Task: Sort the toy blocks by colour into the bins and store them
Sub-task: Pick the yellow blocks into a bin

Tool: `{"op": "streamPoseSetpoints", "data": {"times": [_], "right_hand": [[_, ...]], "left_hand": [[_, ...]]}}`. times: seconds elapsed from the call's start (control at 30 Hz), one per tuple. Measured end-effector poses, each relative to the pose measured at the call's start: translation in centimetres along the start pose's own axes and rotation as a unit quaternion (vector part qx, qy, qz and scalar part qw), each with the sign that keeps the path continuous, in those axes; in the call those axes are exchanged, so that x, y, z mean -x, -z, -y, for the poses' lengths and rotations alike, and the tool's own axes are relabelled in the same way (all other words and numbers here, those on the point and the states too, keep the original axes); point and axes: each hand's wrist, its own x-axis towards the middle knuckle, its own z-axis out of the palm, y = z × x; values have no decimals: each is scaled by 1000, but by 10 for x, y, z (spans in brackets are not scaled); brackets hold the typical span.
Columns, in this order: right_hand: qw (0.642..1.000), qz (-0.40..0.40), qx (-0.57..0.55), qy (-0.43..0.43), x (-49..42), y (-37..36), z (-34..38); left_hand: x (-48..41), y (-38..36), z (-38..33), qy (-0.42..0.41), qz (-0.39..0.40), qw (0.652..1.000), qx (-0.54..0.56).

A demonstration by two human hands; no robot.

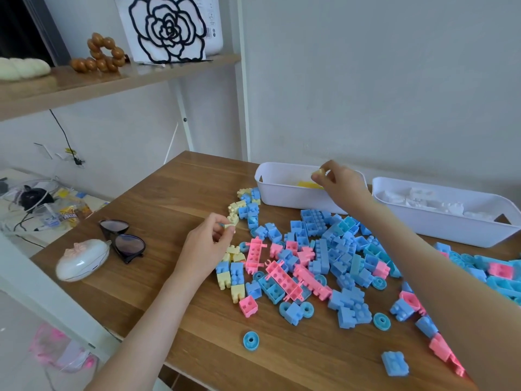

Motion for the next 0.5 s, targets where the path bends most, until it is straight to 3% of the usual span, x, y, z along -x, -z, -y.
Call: {"op": "streamPoseSetpoints", "data": {"times": [0.13, 0.5], "right_hand": [[998, 59, 13, 21, 4, -3, 5], [993, 42, 84, 70, 35, 11, 4]], "left_hand": [[0, 1, -1, 10, -13, 1000, 18], [5, 8, -4, 24, -59, 996, 67]]}}
